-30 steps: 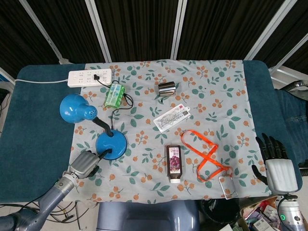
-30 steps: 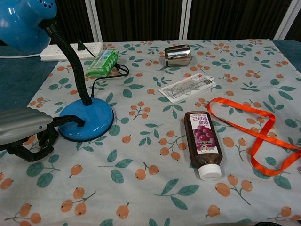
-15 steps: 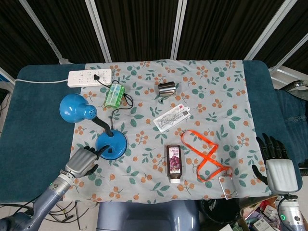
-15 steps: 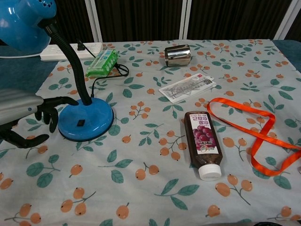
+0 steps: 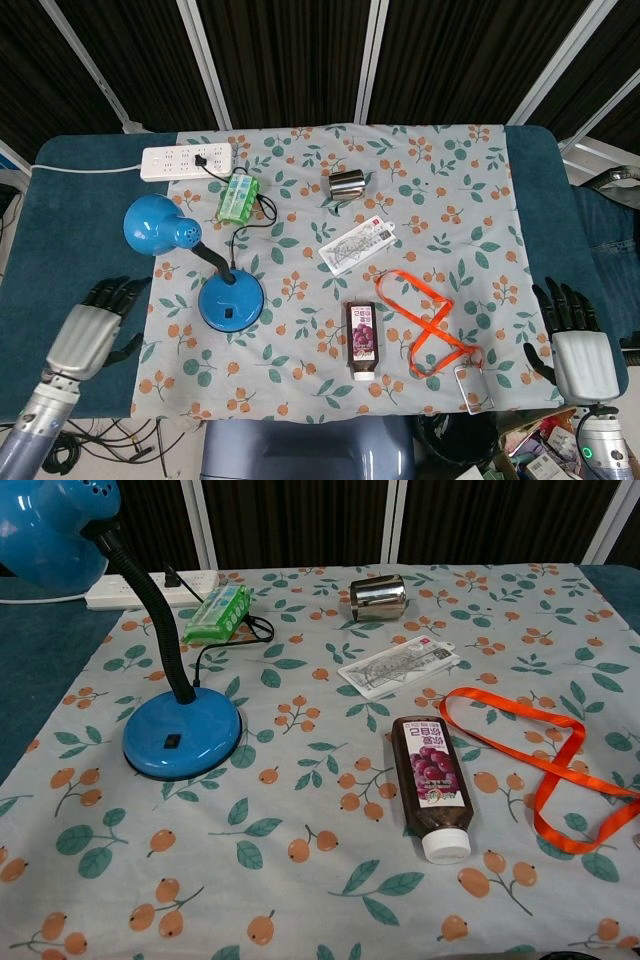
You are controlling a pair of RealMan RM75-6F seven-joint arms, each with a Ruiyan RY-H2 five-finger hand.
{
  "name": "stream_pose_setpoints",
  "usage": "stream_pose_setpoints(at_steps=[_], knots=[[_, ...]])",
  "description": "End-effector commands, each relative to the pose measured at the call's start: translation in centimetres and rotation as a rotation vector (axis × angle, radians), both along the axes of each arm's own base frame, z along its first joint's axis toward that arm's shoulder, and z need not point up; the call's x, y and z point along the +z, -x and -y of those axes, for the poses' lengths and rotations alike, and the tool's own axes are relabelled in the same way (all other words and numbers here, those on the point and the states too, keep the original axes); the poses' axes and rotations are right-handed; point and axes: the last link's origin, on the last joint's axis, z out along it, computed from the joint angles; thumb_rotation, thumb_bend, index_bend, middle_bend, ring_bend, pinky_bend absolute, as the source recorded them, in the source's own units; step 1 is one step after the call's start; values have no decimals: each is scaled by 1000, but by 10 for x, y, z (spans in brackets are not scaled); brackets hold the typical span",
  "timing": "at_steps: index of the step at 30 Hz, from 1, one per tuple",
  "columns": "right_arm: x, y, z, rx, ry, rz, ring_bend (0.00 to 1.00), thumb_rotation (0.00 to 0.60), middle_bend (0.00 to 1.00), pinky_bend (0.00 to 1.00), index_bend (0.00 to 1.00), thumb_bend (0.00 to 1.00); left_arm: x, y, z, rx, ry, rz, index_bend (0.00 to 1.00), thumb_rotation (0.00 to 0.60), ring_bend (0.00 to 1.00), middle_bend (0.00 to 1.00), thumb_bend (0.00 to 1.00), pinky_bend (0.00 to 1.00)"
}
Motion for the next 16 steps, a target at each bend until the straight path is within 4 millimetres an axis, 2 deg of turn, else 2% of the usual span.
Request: stream_pose_setpoints(at_steps=[1, 8, 16], knots=[[0, 0, 0, 1, 0, -1, 32, 600, 0, 93, 0, 196, 30, 21, 16, 41, -98, 14, 44, 600, 71, 131, 310, 98], [0, -1, 0, 1, 5, -1, 32, 600, 0, 93, 0, 196, 42, 53, 34, 147, -127, 16, 34, 600, 31, 94, 224, 37], [1, 0, 0, 2, 4, -1, 32, 600, 0, 93, 0, 195, 47, 56, 32, 177, -150, -7, 32, 600, 31, 96, 222, 34]])
